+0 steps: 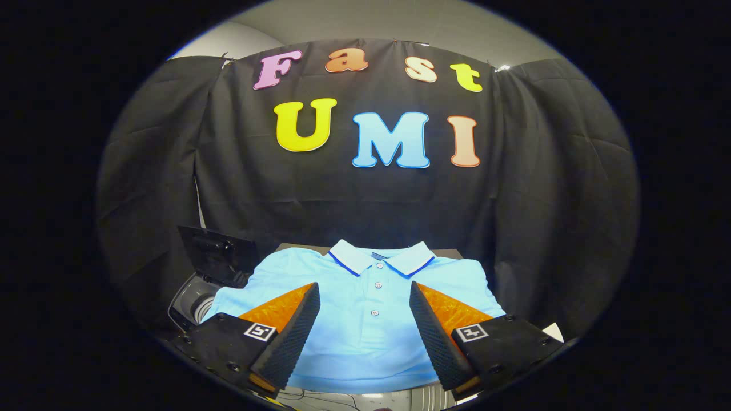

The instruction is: Put the clothes into the washing machine and then close the washing machine lid.

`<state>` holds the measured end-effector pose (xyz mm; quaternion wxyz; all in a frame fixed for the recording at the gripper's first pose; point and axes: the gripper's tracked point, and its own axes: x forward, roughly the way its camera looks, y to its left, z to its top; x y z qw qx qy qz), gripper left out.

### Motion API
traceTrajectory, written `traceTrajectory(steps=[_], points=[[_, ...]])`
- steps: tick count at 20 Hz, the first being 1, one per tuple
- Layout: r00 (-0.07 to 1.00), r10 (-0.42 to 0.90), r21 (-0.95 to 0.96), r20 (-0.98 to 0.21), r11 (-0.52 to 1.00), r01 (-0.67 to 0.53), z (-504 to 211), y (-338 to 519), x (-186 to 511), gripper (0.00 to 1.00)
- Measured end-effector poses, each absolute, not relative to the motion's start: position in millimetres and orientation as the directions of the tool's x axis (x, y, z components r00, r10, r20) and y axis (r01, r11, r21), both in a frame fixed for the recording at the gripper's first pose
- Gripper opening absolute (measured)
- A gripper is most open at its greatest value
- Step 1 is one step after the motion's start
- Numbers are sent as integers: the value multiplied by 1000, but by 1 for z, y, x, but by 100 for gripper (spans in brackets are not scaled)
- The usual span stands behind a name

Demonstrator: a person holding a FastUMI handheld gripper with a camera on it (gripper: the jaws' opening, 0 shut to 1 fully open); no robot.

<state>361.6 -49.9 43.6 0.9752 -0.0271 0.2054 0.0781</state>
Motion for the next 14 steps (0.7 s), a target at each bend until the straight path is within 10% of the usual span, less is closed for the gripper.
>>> traceTrajectory(steps=[14], points=[[738, 186, 47, -649, 978, -204, -24, -44, 400, 99]])
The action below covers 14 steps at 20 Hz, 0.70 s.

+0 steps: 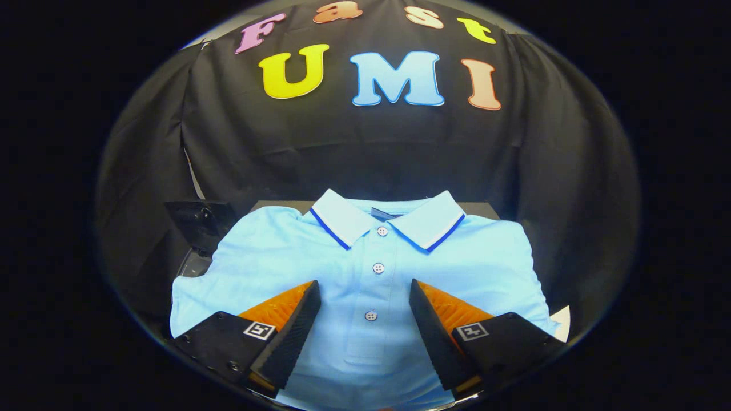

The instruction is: Put the clothes into the washing machine and then close the washing machine lid.

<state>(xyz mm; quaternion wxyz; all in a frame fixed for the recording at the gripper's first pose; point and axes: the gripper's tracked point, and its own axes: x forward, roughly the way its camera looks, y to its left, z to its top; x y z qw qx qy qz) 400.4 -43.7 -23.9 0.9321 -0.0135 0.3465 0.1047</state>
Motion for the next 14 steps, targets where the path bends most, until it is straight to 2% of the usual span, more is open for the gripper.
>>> traceTrajectory(steps=[4, 5, 9, 11, 12, 13, 14], points=[[714, 223, 65, -664, 968, -241, -23, -38, 401, 95], [712, 230, 75, -664, 967, -242, -23, -38, 401, 62], [714, 256, 58, -651, 955, -290, -19, -34, 406, 55], [739, 266, 63, -619, 955, -290, -20, -33, 402, 9], [754, 266, 61, -601, 956, -288, -15, -34, 405, 9], [757, 267, 59, -596, 955, -290, -17, -35, 402, 2], [769, 269, 56, -580, 955, -292, -15, -35, 402, 2]])
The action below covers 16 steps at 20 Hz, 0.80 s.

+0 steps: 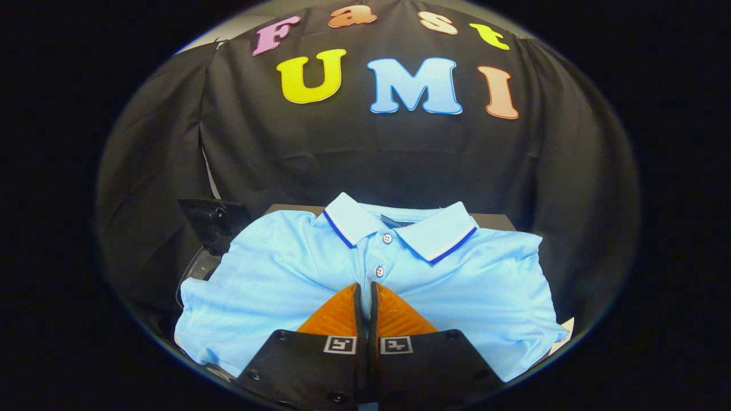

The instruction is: Put the clothes into the washing machine and then close the washing machine lid.

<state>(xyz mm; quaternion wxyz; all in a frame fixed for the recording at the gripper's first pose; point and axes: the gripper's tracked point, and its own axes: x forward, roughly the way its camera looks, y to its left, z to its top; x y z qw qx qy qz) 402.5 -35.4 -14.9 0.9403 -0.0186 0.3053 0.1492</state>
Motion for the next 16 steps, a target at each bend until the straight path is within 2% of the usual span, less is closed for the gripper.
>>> traceTrajectory(steps=[8, 16], points=[[829, 298, 159, -472, 955, -252, 12, -37, 401, 1], [879, 346, 211, -327, 934, -290, 72, -12, 389, 1]])
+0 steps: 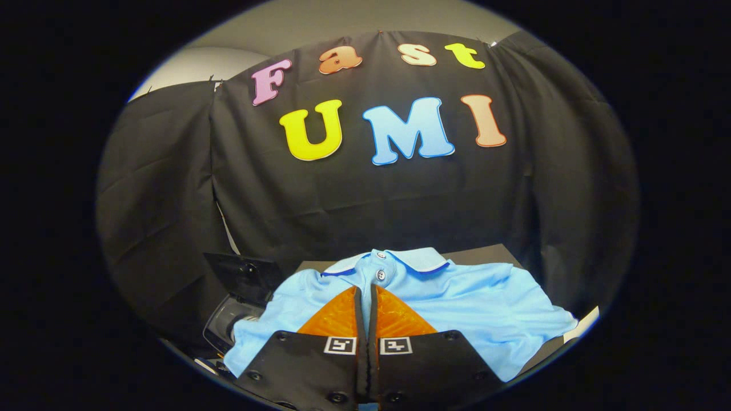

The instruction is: Put the clothes into the washing machine and then close the washing machine lid.

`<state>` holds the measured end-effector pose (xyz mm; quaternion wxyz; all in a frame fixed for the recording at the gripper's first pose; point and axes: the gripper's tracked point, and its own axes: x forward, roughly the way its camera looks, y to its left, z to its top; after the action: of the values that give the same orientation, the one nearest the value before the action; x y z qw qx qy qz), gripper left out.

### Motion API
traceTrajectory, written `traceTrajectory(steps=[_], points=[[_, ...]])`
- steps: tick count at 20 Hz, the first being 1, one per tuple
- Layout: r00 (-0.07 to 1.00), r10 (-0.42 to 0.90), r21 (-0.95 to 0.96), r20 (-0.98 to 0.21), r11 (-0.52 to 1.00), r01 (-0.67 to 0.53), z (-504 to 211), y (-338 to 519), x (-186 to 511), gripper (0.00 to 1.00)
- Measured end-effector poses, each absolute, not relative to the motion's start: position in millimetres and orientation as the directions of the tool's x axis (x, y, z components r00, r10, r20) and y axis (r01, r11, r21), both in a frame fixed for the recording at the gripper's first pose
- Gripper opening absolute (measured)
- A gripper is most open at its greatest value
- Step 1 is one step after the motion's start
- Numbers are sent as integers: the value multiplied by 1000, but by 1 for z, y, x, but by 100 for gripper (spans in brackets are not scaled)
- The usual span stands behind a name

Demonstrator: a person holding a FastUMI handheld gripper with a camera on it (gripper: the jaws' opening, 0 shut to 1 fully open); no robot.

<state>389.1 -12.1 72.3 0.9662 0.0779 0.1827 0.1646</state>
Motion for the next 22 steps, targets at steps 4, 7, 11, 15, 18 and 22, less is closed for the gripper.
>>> traceTrajectory(steps=[4, 7, 11, 15, 18, 22], points=[[887, 369, 216, -276, 924, -317, 103, 14, 382, 1], [894, 393, 239, -215, 909, -342, 130, 40, 376, 1], [892, 429, 237, -141, 890, -391, 161, 86, 364, 1], [870, 481, 205, -105, 867, -455, 180, 136, 349, 1], [849, 522, 206, -86, 843, -498, 188, 174, 338, 1], [811, 579, 210, -76, 805, -555, 193, 228, 324, 1]])
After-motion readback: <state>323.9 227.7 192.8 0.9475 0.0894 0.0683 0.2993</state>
